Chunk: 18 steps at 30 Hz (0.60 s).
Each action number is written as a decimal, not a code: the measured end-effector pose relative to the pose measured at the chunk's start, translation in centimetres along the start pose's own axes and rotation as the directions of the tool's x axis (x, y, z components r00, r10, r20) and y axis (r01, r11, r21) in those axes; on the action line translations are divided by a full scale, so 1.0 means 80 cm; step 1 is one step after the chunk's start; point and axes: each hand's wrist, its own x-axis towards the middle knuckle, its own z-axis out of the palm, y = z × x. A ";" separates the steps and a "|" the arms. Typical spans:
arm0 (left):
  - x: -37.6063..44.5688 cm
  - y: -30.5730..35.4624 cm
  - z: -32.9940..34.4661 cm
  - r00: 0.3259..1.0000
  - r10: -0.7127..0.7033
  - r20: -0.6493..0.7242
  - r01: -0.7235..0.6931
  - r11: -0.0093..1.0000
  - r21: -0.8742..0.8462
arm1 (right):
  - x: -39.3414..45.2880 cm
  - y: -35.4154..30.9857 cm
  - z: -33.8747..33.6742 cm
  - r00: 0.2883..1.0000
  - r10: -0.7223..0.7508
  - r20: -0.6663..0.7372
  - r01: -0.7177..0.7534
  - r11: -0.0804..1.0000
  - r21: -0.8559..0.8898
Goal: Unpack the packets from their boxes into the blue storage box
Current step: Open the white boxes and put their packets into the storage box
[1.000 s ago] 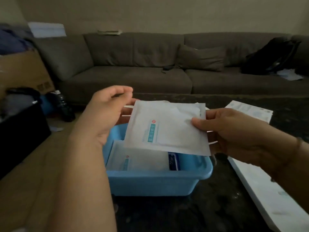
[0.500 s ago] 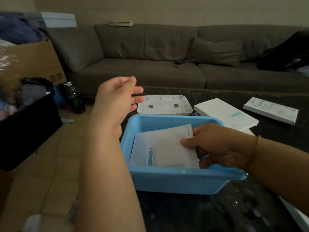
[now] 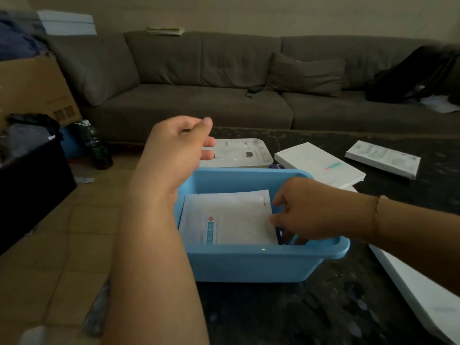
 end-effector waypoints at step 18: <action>-0.165 0.069 0.208 0.441 0.369 0.818 -0.757 0.642 0.118 | -0.164 0.186 -0.031 0.613 0.285 -0.737 0.369 0.721 0.586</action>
